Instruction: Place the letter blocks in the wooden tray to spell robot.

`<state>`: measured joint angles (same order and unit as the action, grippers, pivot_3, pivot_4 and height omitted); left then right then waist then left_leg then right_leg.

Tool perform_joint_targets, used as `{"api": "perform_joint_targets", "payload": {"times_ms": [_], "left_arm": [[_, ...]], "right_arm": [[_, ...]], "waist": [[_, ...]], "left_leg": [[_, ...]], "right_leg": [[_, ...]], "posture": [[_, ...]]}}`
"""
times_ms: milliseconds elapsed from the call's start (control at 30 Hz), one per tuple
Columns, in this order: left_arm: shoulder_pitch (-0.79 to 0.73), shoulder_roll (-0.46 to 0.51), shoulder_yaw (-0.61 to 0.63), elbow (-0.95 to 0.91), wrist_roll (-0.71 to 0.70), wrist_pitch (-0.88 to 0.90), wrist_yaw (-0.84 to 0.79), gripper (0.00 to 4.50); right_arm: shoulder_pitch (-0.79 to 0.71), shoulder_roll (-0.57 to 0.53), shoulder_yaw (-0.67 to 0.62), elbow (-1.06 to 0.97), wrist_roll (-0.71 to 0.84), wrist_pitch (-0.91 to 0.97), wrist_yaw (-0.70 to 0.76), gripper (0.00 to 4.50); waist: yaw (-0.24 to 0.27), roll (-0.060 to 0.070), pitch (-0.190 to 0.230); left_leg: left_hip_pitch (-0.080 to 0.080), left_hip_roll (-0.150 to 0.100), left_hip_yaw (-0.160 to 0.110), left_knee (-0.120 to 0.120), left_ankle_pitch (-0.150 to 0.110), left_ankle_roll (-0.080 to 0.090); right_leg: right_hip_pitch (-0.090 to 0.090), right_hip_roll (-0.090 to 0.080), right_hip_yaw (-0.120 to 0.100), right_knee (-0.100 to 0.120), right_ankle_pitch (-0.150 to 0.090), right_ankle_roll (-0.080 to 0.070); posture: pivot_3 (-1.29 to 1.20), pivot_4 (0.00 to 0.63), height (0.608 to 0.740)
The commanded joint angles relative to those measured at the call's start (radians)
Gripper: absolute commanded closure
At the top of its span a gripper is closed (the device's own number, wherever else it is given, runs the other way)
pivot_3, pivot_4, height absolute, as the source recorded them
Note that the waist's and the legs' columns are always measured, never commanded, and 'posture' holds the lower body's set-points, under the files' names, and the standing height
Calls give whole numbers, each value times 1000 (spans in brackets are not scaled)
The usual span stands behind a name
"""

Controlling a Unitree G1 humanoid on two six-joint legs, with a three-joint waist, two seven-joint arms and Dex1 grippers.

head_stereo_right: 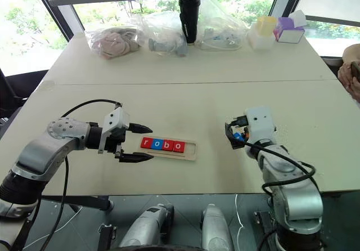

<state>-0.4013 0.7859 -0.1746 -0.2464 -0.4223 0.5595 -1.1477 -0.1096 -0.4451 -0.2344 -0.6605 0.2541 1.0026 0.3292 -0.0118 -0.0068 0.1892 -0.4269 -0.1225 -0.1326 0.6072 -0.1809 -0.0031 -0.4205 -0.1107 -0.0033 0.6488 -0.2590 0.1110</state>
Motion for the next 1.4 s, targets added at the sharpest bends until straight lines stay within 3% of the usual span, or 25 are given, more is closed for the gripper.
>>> {"api": "perform_joint_targets", "payload": {"times_ms": [33, 267, 700, 800, 967, 1167, 1400], "left_arm": [[-12, 8, 24, -24, -1, -4, 3, 0], [-19, 24, 35, -32, -2, 5, 1, 0], [11, 47, 53, -63, -9, 22, 28, 0], [14, 49, 55, -64, -8, 21, 29, 0], [16, 49, 54, -63, -5, 18, 27, 0], [15, 58, 59, -56, -7, 14, 14, 0], [12, 75, 56, -47, 2, 7, 1, 0]], "right_arm": [[50, -132, -74, 115, 87, -192, 263, 19], [79, -240, -23, 349, 81, -378, 423, 19], [90, -243, 66, 422, 41, -486, 426, 19], [89, -244, 71, 444, 33, -505, 422, 912], [89, -250, 66, 445, 40, -510, 430, 3355], [38, -274, 64, 356, 106, -449, 470, 3344], [-108, -345, 227, 193, 196, -300, 588, 3344]], "waist": [[3, 0, 0], [-2, -1, 0], [3, -1, 0], [3, -1, 0], [3, -1, 0], [0, -1, 0], [1, -1, 0]], "left_leg": [[0, 0, 0, 0, 0, 0], [1, 0, 0, 1, 0, 1], [0, 0, 0, 2, 0, 0], [0, 0, 0, 2, 0, 0], [0, 0, 0, 2, 0, 0], [0, 0, 0, 3, 0, 0], [0, 0, -1, 2, 0, 0]], "right_leg": [[1, 0, 0, -1, 0, 0], [2, 0, 0, -1, 0, 0], [2, -1, 0, -1, -1, -2], [2, -1, 0, -1, -1, -2], [2, -1, 0, -1, -1, -2], [2, -1, 0, -1, -1, -2], [2, -1, 0, -1, -2, -3]], "posture": [[0, 150, 740], [0, 150, 740], [0, 150, 740], [0, 150, 740], [0, 150, 740], [0, 150, 740], [0, 150, 740]]}}
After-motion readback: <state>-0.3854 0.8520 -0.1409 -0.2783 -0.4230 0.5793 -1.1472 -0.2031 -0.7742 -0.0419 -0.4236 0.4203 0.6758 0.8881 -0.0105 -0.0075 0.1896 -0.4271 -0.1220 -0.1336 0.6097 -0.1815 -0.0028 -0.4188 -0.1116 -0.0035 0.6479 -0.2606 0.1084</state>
